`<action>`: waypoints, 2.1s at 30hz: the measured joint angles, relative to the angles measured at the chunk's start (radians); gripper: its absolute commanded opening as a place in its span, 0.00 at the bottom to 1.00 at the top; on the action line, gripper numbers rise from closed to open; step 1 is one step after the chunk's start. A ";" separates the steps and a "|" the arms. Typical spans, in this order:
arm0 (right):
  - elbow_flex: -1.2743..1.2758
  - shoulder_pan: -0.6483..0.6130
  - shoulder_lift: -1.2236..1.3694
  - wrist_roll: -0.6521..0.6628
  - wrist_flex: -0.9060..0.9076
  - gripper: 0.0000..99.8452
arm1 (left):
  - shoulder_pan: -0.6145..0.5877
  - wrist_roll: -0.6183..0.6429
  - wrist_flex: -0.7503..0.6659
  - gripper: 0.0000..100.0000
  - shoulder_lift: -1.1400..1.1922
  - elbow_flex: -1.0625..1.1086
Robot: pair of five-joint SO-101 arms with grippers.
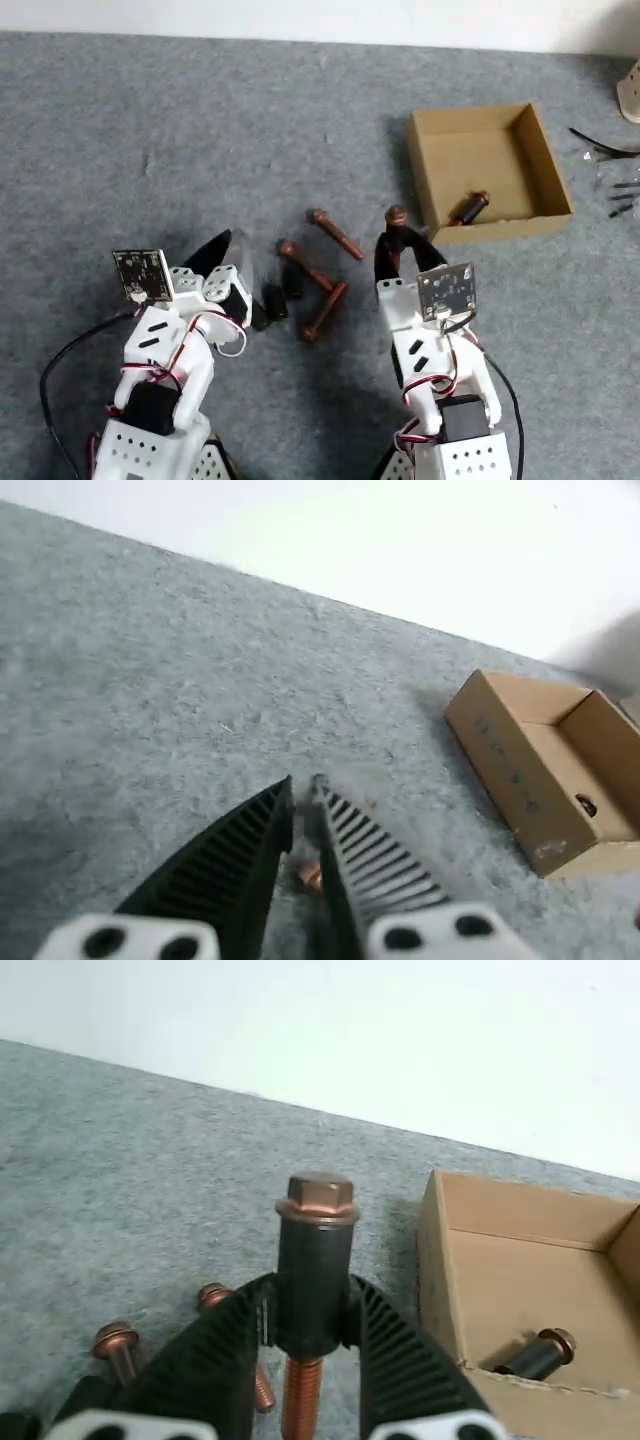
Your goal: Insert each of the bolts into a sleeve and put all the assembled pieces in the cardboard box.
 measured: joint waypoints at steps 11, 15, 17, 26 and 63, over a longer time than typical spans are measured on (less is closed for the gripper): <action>0.000 0.040 0.000 0.000 -0.038 0.00 | -0.143 -0.384 0.190 0.01 0.000 -0.003; -0.012 0.078 0.055 0.000 -0.048 0.00 | -0.143 -0.391 0.190 0.02 0.000 -0.003; -0.031 0.101 0.143 0.000 -0.086 0.00 | -0.143 -0.391 0.190 0.02 0.000 -0.003; -0.505 0.216 0.908 -0.192 -0.252 0.00 | -0.143 -0.391 0.190 0.02 0.000 -0.003; -0.970 0.338 1.637 -0.430 -0.157 0.25 | -0.143 -0.391 0.169 0.02 -0.005 0.000</action>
